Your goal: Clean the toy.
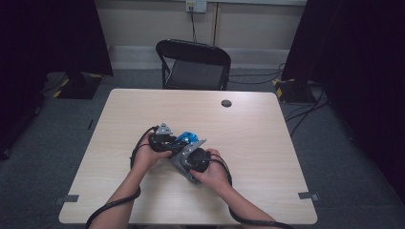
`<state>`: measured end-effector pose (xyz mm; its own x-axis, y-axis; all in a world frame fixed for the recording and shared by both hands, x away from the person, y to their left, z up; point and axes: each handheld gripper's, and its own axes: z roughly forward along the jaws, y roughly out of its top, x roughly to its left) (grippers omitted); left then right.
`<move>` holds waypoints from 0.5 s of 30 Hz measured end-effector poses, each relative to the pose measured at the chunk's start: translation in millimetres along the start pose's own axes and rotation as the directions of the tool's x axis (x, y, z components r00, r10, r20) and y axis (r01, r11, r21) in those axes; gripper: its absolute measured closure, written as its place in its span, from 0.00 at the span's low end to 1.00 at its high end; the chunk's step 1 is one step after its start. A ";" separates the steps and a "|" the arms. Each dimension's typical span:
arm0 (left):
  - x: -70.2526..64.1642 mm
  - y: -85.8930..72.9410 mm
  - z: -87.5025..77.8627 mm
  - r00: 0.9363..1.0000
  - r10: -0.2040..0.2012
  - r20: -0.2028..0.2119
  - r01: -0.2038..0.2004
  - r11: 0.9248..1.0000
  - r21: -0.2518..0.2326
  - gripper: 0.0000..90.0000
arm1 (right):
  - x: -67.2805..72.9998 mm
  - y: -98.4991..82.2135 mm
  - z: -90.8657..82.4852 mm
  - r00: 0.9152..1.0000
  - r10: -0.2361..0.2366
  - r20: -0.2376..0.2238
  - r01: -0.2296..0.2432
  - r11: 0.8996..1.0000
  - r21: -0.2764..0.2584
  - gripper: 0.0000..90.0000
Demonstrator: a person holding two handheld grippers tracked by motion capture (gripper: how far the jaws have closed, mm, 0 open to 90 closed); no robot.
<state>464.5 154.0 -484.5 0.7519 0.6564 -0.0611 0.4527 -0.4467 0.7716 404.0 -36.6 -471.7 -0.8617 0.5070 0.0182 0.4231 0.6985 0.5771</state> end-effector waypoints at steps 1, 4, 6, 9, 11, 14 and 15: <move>0.0 0.0 0.0 1.000 -0.001 0.002 0.001 1.000 0.001 0.48 | 0.7 -0.3 -0.1 1.000 -0.005 -0.008 0.005 1.000 -0.002 0.88; 0.1 -0.8 0.2 1.000 -0.002 0.003 0.002 1.000 -0.007 0.48 | 2.0 -1.2 -1.3 0.999 -0.023 -0.032 0.023 1.000 -0.009 0.88; 0.1 -1.2 -0.1 1.000 -0.002 0.002 0.002 1.000 -0.010 0.48 | 2.8 -2.4 -2.7 0.998 -0.032 -0.045 0.031 0.999 -0.018 0.88; 0.4 -1.1 -0.3 1.000 0.003 0.000 -0.003 1.000 -0.009 0.48 | 3.0 -4.7 -6.8 0.997 -0.039 -0.067 0.037 0.999 -0.025 0.88; 0.4 -0.8 -0.3 1.000 0.007 -0.002 -0.007 1.000 -0.007 0.48 | 2.5 -6.9 -10.3 0.996 -0.045 -0.076 0.044 0.999 -0.024 0.88; 0.5 -0.9 -0.6 1.000 0.007 -0.004 -0.007 1.000 -0.007 0.48 | -1.1 -11.5 -17.4 0.995 -0.040 -0.088 0.037 0.999 -0.034 0.88; 0.6 -1.0 -0.5 1.000 0.006 -0.002 -0.006 1.000 -0.008 0.48 | -3.5 -13.3 -20.8 0.996 -0.039 -0.081 0.037 0.999 -0.035 0.88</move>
<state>464.3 155.2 -485.0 0.7539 0.6547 -0.0549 0.4440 -0.4462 0.7770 395.7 -58.1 -462.5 -0.8976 0.4364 0.0617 0.3813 0.6986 0.6054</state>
